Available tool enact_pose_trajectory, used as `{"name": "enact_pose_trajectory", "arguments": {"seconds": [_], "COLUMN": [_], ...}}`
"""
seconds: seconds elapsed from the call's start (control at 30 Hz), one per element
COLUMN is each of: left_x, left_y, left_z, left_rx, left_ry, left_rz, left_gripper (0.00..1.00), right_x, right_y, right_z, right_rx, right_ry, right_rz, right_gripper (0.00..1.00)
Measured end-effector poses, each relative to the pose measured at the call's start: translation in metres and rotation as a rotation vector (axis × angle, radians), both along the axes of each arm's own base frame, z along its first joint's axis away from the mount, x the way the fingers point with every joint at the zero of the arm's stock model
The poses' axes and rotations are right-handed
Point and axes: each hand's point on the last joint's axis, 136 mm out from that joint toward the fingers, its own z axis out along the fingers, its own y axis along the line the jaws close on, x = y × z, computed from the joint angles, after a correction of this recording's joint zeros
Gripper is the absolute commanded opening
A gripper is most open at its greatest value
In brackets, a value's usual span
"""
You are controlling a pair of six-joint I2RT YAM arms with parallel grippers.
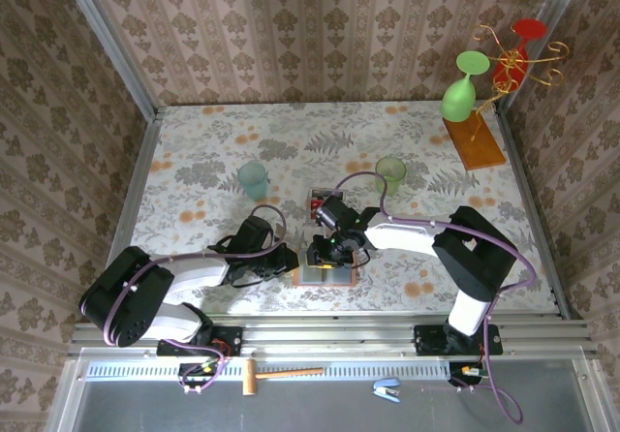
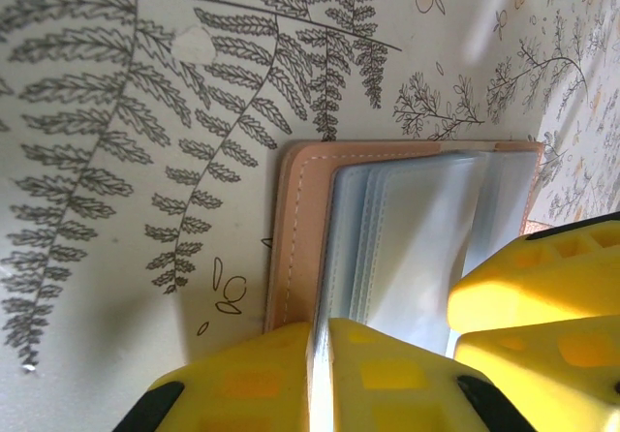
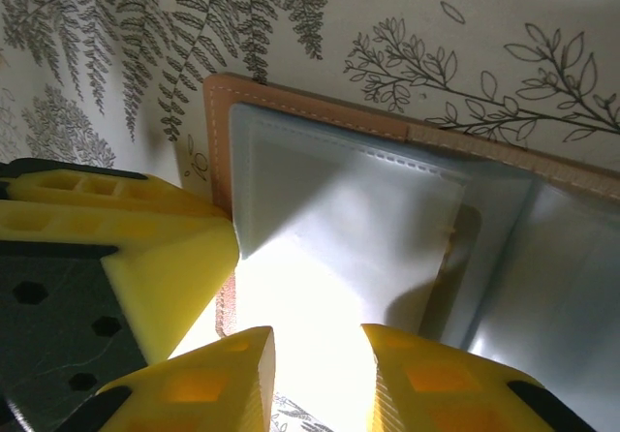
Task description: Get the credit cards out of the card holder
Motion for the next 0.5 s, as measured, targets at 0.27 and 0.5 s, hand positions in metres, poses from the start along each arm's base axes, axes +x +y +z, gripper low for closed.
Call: {"name": "enact_pose_trajectory", "arguments": {"seconds": [0.27,0.5], "left_x": [0.0001,-0.0001], "left_y": [-0.0002,-0.0001], "left_z": [0.0,-0.0002], "left_rx": [-0.004,-0.006], "left_ry": [-0.004,-0.006], "left_rz": [0.0,-0.001], "left_gripper": [0.13,0.13], "right_x": [-0.0003,-0.0014], "right_y": [-0.0008,-0.0047], "right_z": [-0.0035,-0.0072], "right_rx": [-0.008,-0.014], "right_ry": [0.006,0.013], "right_rz": [0.0,-0.005], "right_gripper": [0.29,0.29]}}
